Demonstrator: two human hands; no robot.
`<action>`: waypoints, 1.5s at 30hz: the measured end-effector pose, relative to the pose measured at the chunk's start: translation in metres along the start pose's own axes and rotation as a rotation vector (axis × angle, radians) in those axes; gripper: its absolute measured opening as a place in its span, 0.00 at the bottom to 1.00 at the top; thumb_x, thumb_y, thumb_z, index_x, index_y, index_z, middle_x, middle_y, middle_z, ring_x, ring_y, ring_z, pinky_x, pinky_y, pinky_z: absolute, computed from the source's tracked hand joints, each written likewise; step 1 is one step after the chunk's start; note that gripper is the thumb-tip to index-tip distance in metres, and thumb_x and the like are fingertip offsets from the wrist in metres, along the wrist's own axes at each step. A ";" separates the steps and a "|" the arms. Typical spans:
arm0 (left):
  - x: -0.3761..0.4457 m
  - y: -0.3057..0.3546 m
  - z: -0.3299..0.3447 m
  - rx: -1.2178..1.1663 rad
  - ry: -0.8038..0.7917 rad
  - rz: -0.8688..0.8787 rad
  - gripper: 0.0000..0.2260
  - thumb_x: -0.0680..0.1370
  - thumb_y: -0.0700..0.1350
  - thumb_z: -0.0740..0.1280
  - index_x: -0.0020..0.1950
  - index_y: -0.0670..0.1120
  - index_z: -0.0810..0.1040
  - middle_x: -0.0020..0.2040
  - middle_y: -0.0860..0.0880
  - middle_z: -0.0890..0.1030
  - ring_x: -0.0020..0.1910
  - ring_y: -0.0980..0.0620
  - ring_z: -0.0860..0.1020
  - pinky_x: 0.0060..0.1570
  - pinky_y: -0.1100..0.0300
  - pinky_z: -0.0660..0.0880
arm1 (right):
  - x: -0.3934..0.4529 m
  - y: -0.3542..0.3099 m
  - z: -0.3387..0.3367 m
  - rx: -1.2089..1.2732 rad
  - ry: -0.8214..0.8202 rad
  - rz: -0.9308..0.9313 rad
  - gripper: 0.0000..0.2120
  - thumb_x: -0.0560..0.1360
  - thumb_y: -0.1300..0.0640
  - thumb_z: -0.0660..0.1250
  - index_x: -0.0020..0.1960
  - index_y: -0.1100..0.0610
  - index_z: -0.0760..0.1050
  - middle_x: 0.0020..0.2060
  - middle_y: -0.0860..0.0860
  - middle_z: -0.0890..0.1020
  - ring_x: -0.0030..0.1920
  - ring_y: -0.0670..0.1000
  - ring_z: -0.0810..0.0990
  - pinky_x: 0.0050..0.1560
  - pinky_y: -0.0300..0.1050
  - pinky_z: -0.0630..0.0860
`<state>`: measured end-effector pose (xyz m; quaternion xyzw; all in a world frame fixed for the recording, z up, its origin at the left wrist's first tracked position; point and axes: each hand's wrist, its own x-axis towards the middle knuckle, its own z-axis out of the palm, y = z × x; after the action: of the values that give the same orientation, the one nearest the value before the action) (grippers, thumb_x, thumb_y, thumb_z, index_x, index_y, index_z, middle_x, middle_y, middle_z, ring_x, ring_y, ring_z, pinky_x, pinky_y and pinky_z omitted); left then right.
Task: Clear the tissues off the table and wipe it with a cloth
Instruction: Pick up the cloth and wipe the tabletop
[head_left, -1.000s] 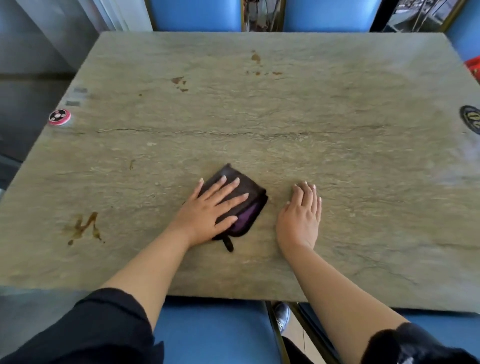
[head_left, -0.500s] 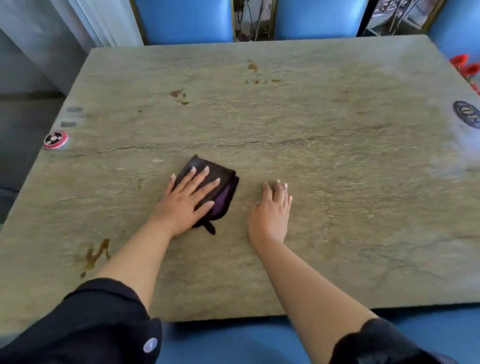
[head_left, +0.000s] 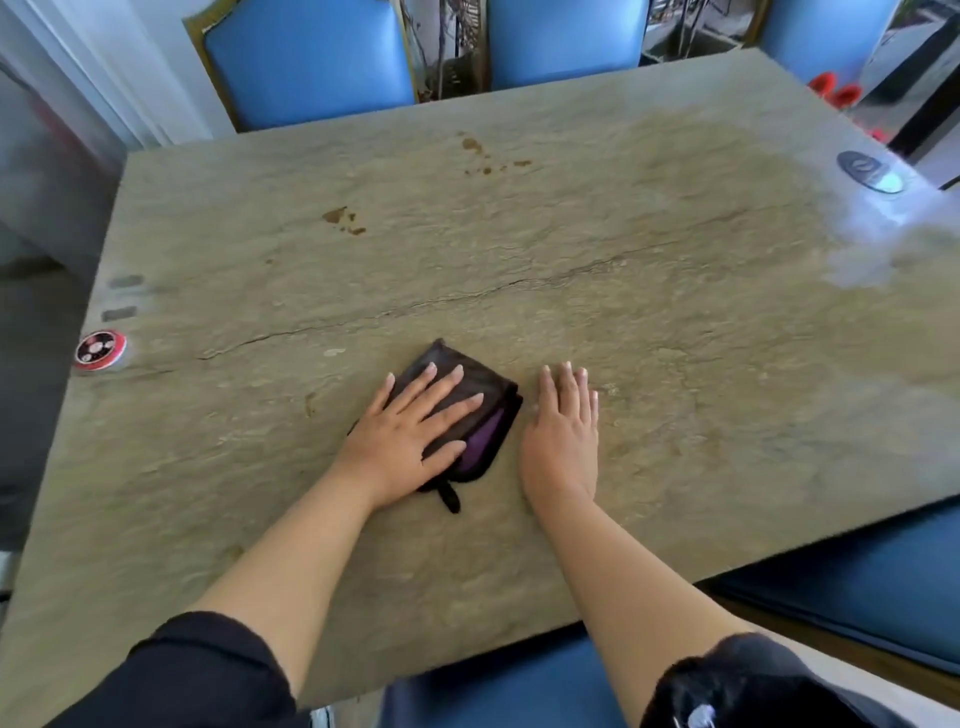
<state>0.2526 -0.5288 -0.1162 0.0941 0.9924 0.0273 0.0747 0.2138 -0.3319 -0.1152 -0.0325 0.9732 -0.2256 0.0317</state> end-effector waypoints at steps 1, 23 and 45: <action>0.010 -0.003 -0.001 -0.024 0.004 -0.106 0.26 0.76 0.66 0.40 0.74 0.68 0.40 0.78 0.60 0.40 0.78 0.54 0.39 0.75 0.45 0.38 | 0.001 -0.001 0.001 -0.027 -0.006 0.004 0.27 0.81 0.62 0.47 0.79 0.55 0.45 0.78 0.52 0.43 0.77 0.51 0.36 0.76 0.47 0.33; 0.111 -0.031 -0.019 -0.091 -0.072 -0.241 0.24 0.80 0.63 0.42 0.75 0.66 0.39 0.78 0.58 0.34 0.77 0.51 0.35 0.73 0.42 0.34 | 0.023 -0.049 0.029 -0.028 0.227 0.336 0.19 0.80 0.66 0.47 0.69 0.57 0.61 0.78 0.55 0.54 0.78 0.53 0.42 0.76 0.53 0.35; 0.092 -0.069 -0.040 -0.342 0.066 -0.039 0.22 0.82 0.46 0.54 0.77 0.52 0.57 0.80 0.50 0.51 0.79 0.49 0.48 0.76 0.48 0.46 | 0.030 -0.085 0.038 0.061 0.344 0.190 0.16 0.73 0.66 0.62 0.60 0.61 0.73 0.68 0.61 0.70 0.73 0.63 0.63 0.76 0.56 0.51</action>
<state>0.1446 -0.5802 -0.0944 0.0596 0.9768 0.1974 0.0575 0.1914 -0.4270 -0.1129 0.0992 0.9557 -0.2530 -0.1129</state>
